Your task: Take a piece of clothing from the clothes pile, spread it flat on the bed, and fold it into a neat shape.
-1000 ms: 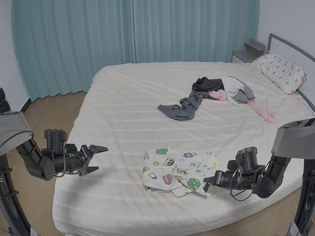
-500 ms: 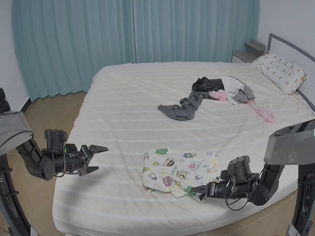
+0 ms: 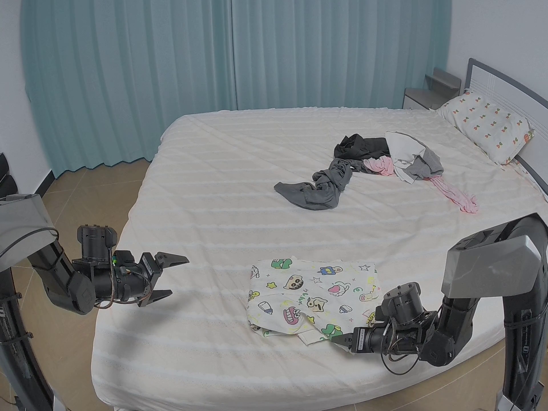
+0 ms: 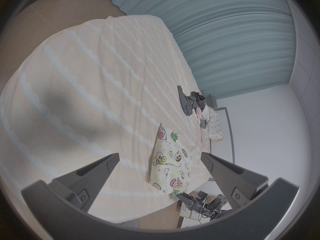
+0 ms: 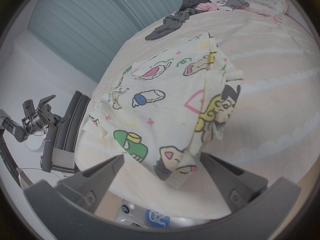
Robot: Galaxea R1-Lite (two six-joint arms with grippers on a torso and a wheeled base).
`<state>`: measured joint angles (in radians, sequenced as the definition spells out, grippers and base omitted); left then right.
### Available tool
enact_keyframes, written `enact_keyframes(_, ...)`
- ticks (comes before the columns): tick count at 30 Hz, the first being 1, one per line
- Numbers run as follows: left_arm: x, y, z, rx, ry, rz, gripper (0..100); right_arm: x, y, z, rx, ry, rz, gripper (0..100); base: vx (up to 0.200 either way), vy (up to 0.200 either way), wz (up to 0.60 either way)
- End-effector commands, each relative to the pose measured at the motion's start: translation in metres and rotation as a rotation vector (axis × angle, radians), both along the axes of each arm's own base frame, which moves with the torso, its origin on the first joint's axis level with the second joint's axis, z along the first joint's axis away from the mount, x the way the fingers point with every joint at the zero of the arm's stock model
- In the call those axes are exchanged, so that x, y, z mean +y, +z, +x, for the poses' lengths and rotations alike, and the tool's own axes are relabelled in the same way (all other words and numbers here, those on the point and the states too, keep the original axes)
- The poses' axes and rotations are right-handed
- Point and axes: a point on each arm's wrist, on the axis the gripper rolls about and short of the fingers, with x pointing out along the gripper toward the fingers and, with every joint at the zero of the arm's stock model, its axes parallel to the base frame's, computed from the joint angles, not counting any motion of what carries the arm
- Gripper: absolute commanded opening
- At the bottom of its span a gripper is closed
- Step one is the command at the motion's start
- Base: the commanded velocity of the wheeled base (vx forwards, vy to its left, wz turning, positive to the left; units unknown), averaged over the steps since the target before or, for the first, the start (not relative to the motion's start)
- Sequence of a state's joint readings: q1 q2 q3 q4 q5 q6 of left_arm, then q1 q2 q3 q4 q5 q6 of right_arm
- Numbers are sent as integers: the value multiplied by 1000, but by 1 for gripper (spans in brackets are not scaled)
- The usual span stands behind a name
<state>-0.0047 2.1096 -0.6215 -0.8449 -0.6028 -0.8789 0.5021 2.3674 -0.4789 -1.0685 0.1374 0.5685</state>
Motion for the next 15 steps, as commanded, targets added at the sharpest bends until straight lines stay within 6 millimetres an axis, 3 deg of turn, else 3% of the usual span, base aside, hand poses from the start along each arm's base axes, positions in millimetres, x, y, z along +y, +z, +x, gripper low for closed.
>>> enact_keyframes(1, 0, 0, 0, 1, 0, 0, 100, -2, 4, -2, -2, -1, 2, 0, 0, 0, 0)
enact_keyframes(8, 0, 0, 0, 1, 0, 0, 100, -7, 13, -5, -10, -7, 14, 0, 0, 0, 0)
enact_keyframes(15, 0, 0, 0, 1, 0, 0, 100, -18, 39, -13, -44, -30, 30, 0, 0, 0, 0)
